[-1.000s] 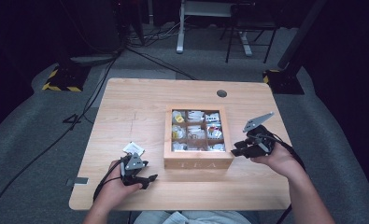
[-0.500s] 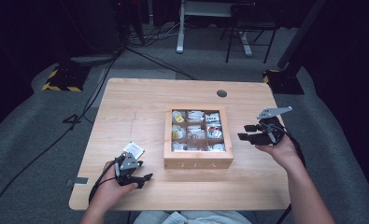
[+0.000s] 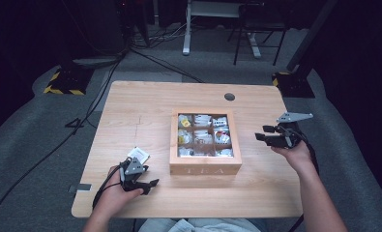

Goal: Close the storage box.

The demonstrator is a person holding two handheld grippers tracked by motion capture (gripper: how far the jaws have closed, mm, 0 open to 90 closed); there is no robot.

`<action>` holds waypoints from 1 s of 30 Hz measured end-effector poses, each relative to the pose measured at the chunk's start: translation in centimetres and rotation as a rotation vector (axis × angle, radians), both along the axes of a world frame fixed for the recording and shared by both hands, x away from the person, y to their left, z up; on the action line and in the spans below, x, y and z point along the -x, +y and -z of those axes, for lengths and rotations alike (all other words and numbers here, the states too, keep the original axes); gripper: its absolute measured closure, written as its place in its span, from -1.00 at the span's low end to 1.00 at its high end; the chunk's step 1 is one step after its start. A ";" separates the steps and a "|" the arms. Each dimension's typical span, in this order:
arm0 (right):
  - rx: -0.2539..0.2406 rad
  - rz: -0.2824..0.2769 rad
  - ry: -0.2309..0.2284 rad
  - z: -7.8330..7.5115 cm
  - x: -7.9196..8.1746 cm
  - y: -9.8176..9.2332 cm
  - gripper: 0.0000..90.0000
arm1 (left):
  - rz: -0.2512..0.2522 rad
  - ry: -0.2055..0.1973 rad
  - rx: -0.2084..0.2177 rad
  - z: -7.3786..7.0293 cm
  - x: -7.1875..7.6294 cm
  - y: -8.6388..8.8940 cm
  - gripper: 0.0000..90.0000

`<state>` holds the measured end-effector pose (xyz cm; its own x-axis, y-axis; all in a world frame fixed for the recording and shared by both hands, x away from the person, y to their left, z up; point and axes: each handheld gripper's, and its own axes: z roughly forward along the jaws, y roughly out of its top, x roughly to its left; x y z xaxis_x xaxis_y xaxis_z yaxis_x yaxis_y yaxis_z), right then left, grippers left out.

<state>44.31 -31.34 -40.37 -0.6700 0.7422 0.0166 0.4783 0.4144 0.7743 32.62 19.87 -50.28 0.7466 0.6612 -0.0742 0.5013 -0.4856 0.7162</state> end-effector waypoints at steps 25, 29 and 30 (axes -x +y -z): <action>-0.015 0.171 0.026 7.5 -2.7 -3.1 0.04 | -0.002 -0.002 -0.006 0.0 -0.1 -0.2 -0.34; -0.016 0.187 0.038 8.3 -2.9 -3.1 0.03 | -0.001 -0.003 -0.008 0.0 -0.1 -0.2 -0.34; -0.013 0.186 0.044 8.5 -2.9 -3.1 0.03 | -0.001 -0.003 -0.007 0.0 -0.1 -0.2 -0.34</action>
